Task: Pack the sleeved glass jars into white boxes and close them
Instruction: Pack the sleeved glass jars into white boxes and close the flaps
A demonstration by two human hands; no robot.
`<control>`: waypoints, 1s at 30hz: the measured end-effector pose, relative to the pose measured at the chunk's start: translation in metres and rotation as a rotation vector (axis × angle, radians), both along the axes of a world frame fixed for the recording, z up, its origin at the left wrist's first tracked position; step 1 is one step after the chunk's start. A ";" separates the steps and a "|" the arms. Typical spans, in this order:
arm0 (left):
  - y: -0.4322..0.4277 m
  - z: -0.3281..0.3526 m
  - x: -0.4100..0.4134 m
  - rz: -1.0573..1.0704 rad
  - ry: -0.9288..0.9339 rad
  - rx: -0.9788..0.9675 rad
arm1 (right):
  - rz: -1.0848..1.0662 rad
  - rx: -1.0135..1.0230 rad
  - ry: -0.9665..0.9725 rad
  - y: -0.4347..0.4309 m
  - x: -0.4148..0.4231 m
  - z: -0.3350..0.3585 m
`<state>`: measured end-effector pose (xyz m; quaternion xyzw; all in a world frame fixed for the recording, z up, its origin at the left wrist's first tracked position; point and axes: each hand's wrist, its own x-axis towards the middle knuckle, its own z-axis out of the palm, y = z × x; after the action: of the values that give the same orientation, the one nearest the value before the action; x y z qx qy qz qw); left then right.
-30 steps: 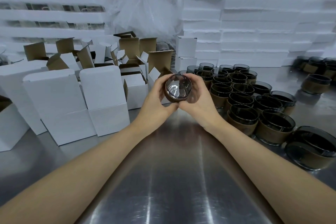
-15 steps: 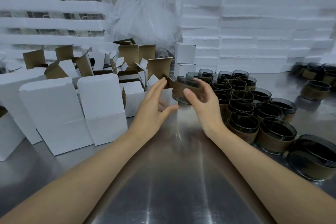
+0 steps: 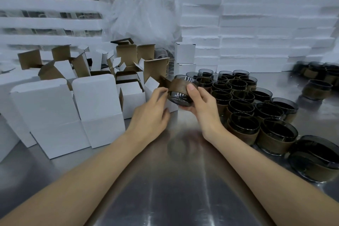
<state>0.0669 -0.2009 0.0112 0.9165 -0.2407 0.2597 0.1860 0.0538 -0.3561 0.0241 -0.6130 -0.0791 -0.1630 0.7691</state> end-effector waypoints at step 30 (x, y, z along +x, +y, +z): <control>-0.011 0.000 -0.006 -0.391 0.320 -0.908 | -0.010 -0.145 -0.159 0.004 -0.009 0.001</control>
<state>0.0605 -0.2115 0.0112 0.7096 -0.2391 0.1552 0.6444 0.0451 -0.3523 0.0248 -0.6526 -0.1486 -0.2087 0.7131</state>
